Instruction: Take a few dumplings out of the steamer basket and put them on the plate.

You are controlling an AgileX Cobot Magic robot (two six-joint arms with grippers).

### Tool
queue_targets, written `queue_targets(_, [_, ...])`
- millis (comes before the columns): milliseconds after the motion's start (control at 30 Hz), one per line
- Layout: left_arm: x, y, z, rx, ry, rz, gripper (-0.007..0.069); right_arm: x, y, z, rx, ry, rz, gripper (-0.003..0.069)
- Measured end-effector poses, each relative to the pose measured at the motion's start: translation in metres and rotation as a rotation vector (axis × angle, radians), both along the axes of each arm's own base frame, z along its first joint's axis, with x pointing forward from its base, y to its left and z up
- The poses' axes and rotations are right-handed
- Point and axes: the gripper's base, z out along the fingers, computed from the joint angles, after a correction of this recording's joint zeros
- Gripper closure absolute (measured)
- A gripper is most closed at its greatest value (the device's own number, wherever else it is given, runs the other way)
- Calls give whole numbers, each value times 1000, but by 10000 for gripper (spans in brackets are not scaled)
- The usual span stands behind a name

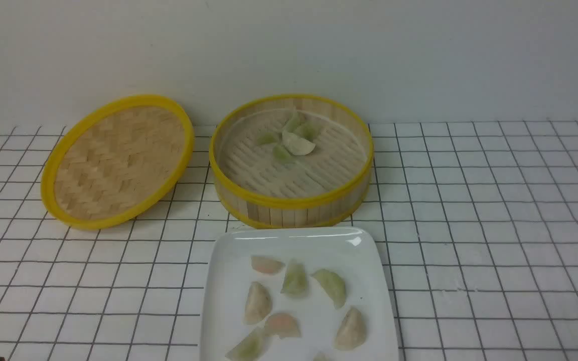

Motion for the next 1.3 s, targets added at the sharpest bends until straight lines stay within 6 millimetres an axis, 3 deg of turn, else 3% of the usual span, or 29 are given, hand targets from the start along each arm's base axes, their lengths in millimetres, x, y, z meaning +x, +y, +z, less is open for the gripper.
queue_targets(833, [0,0,0,0,0,0,631,1,-1,1,-19,-23,-2,673])
queue_targets(900, [0,0,0,0,0,0,631,2,1,4,68,-73,-2,673])
queue_targets(1133, [0,0,0,0,0,0,631,1,-1,33,694,-408,-25,673])
queue_targets(1300, [0,0,0,0,0,0,631,-1,-7,42,819,-529,-45,673])
